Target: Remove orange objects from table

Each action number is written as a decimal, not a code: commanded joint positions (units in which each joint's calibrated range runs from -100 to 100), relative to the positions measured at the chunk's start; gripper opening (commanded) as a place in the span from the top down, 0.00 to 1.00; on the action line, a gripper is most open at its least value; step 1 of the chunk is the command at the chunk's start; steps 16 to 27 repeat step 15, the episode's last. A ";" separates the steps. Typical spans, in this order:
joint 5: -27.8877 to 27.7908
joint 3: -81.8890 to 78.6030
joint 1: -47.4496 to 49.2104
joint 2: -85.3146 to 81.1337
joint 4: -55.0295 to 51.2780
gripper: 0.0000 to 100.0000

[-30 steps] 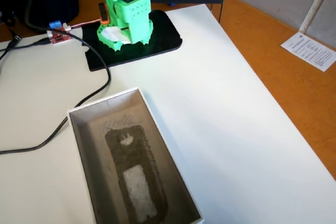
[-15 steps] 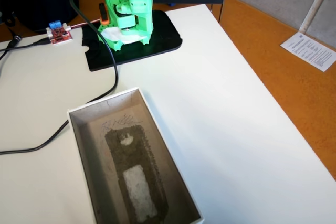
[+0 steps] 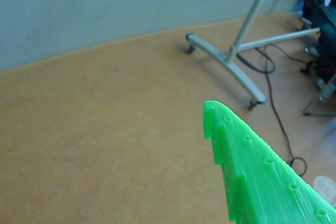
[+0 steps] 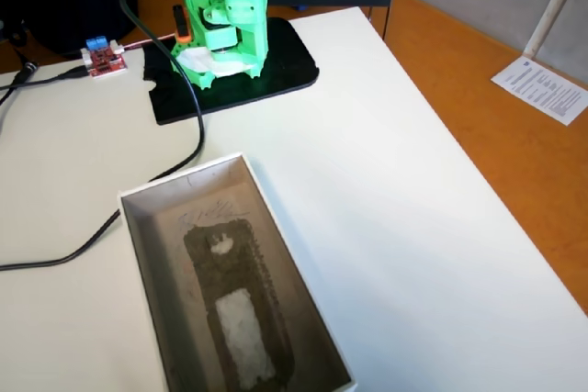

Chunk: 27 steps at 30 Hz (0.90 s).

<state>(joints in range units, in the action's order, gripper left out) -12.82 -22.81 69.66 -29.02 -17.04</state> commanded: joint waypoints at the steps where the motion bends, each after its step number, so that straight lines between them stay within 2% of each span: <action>1: 0.20 0.52 -0.12 -2.41 1.11 0.37; 5: 0.20 -4.03 -2.19 -5.01 1.68 0.37; 8: 3.13 -11.10 -8.55 -9.63 3.62 0.37; 12: 8.45 -30.87 -31.18 -21.88 2.97 0.37; 15: 6.74 -53.45 -49.51 -34.31 1.27 0.37; 27: 6.74 -53.45 -49.51 -34.31 1.27 0.37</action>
